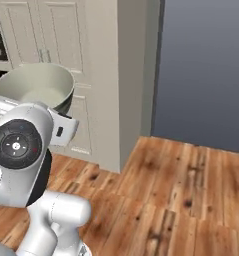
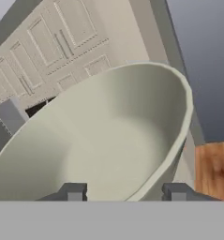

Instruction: Pick up the bowls from the cabinet and place each bowl in front of a stool on the dining counter.

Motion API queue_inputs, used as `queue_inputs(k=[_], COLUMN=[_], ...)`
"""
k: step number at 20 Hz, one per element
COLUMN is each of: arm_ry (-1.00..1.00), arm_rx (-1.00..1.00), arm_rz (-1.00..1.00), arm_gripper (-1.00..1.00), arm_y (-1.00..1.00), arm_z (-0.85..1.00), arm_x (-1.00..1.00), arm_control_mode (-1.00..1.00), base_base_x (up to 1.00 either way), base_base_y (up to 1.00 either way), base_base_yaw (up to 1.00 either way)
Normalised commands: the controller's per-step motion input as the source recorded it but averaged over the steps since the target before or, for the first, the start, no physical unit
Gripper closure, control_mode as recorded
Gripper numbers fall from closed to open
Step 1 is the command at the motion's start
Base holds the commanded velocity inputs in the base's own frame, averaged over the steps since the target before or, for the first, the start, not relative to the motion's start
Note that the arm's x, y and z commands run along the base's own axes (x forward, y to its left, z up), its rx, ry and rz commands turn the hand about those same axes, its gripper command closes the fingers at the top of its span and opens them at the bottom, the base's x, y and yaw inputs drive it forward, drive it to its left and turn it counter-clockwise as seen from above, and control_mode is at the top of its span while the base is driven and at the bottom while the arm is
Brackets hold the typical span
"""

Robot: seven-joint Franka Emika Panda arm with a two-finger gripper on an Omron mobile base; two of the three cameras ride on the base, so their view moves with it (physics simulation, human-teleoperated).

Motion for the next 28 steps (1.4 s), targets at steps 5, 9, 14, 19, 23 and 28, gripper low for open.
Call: queue_inputs(k=[5,9,14,19,23,28], arm_ry=[0.00,0.00,0.00,0.00,0.00,0.00], arm_rx=[0.00,0.00,0.00,0.00,0.00,0.00], arm_rz=[0.00,0.00,0.00,0.00,0.00,0.00], arm_gripper=[1.00,1.00,1.00,1.00,1.00,1.00], arm_y=[0.00,0.00,0.00,0.00,0.00,0.00], arm_z=[0.00,0.00,0.00,0.00,0.00,0.00], arm_x=[0.00,0.00,0.00,0.00,0.00,0.00], arm_control_mode=[1.00,1.00,1.00,1.00,1.00,1.00], base_base_x=[0.00,0.14,0.38,0.46,0.37,0.21], base_base_y=[0.92,0.96,0.87,0.83,0.12,-0.29], base_base_yaw=[0.49,0.47,0.46,0.44,0.49,0.42])
